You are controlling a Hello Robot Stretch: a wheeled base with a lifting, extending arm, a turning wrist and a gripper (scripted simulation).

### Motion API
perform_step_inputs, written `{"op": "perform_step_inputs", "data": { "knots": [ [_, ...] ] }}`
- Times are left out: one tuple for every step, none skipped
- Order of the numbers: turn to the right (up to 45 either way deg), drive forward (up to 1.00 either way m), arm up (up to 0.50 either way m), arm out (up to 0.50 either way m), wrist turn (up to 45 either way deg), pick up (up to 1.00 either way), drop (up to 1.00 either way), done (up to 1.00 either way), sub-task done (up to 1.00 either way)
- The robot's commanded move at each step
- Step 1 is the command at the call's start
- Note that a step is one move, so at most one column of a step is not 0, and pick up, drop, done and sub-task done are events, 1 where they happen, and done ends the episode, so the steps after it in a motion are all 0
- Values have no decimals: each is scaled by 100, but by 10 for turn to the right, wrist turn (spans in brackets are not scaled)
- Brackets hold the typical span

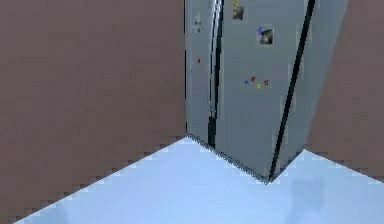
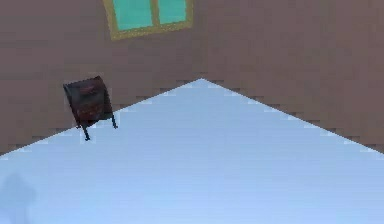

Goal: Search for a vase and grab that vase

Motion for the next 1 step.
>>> {"op": "perform_step_inputs", "data": {
  "knots": [
    [-420, 0, 0, 0, 0, 0, 0, 0, 0]
  ]
}}
